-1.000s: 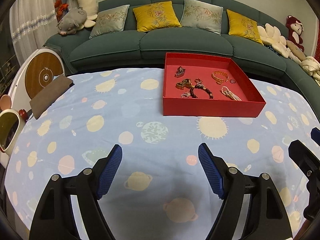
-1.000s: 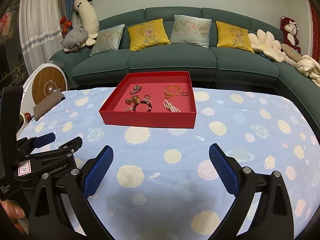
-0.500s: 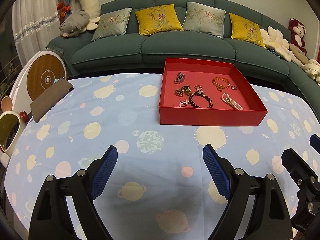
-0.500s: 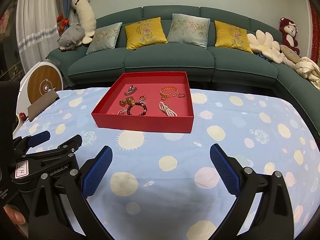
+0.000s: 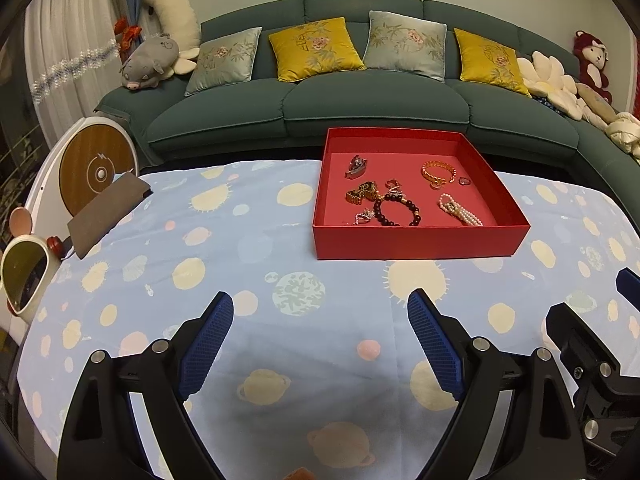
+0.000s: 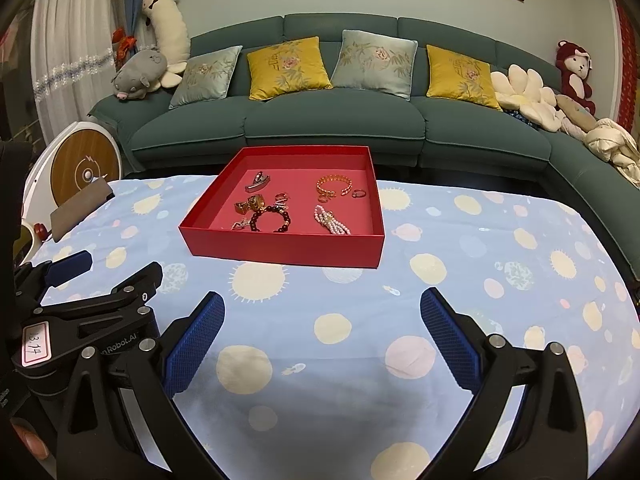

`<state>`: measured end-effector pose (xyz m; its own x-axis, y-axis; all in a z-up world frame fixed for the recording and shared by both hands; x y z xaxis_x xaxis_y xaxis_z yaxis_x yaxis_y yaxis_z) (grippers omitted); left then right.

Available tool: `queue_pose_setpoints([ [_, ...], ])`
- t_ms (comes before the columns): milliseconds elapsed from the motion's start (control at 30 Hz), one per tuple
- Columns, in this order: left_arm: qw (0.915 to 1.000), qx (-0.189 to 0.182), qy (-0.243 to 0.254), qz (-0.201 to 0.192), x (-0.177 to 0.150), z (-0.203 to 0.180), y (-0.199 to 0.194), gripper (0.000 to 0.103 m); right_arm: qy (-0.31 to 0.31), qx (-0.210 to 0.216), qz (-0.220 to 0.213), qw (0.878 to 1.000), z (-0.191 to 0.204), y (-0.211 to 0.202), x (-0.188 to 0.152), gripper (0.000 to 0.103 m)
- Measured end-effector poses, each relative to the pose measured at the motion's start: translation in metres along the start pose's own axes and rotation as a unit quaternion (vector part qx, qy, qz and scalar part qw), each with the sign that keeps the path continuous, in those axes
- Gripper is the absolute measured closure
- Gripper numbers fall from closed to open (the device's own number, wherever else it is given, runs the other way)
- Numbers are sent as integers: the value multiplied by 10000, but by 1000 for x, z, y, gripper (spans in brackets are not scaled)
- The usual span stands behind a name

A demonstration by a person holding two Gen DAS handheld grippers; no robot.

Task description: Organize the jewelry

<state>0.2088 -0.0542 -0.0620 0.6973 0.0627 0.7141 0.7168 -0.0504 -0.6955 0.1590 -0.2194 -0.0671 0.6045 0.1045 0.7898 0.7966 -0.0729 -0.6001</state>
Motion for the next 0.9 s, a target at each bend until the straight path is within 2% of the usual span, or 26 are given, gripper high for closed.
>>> queue_pose_setpoints([
  [333,9998,3,-168,-63,3,0,-2,17,45,-12,-31,10000,-2,-1,0,6],
  [900,9995,37,-141,-293,4,-3,-8,17,56,-24,-58,10000,-4,-2,0,6],
])
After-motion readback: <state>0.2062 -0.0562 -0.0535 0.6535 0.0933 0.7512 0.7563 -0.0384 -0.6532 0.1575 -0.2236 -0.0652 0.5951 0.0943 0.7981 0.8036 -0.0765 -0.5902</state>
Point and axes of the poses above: each gripper's, at about its wrist camera, not at the fingertips, and y roughly the way its jaws point, z to its left, x to its top, the point moved 2 cm from there along y, roughly the way its jaws point, and after that the axes turned 13 degrees about -y, right-handed, at the moved point
